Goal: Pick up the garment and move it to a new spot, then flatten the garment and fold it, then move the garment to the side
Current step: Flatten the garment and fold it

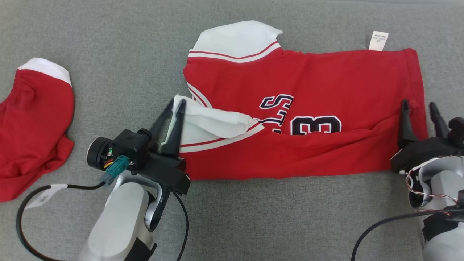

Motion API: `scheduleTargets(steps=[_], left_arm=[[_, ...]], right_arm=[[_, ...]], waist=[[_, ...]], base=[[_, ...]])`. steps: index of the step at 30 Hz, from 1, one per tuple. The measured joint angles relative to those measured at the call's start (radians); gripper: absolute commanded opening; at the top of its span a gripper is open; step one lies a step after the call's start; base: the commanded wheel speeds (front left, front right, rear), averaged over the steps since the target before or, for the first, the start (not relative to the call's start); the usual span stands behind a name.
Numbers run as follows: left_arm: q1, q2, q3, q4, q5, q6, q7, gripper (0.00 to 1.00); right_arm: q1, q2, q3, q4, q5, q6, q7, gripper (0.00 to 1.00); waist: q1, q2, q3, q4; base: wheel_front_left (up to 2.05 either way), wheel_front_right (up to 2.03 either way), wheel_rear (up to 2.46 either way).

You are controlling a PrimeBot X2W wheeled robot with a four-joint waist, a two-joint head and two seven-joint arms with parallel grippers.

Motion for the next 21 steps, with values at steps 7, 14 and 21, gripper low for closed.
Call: scheduleTargets(steps=[7, 14, 21], left_arm=[[0.058, 0.000, 0.014, -0.025, 0.004, 0.030, 0.000, 1.00], [0.170, 0.000, 0.017, -0.038, -0.007, 0.023, 0.000, 1.00], [0.199, 0.000, 0.006, -0.053, -0.020, 0.021, 0.000, 1.00]], right_arm=[[0.103, 0.041, -0.088, -0.091, -0.035, 0.000, 0.000, 1.00], [0.214, 0.058, -0.102, -0.114, -0.043, 0.000, 0.000, 1.00], [0.234, 0.058, -0.124, -0.081, -0.044, 0.000, 0.000, 1.00]], waist=[[-0.0002, -0.0001, -0.030, -0.007], [-0.0003, -0.0002, -0.069, -0.011], [-0.0003, -0.0002, -0.062, -0.002]], base=[[0.00, 0.00, 0.00], [0.00, 0.00, 0.00], [0.00, 0.00, 0.00]])
